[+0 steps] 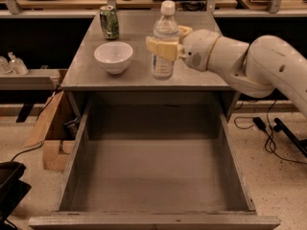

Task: Place blue plastic bottle into top drawer

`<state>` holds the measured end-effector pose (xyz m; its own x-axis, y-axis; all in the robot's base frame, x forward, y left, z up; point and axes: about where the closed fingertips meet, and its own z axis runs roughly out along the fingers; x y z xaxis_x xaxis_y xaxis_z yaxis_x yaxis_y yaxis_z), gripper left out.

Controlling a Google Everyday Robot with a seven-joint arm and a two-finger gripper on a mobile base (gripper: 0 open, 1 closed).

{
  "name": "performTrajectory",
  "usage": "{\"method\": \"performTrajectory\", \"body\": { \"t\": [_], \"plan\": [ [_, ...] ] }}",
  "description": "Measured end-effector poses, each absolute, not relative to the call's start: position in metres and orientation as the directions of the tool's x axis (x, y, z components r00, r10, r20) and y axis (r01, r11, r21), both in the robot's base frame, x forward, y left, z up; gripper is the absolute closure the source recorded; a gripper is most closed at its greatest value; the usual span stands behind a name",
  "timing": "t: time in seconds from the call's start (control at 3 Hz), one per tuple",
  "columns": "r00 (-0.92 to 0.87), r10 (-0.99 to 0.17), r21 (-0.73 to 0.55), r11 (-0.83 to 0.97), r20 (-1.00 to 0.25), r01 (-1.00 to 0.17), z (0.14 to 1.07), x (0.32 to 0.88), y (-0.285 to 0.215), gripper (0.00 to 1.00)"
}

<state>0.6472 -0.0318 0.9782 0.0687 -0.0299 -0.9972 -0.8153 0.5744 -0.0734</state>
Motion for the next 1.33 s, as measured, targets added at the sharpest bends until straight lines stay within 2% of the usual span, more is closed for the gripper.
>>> {"method": "performTrajectory", "body": {
  "t": [0.33, 1.0, 1.33],
  "plan": [
    [0.092, -0.013, -0.088, 0.459, -0.996, -0.884, 0.969, 0.616, -0.004, 1.0],
    [0.086, -0.004, -0.079, 0.44, -0.996, -0.894, 0.938, 0.613, 0.016, 1.0],
    [0.016, -0.02, -0.022, 0.359, -1.0, -0.933, 0.869, 0.575, 0.073, 1.0]
  ]
}}
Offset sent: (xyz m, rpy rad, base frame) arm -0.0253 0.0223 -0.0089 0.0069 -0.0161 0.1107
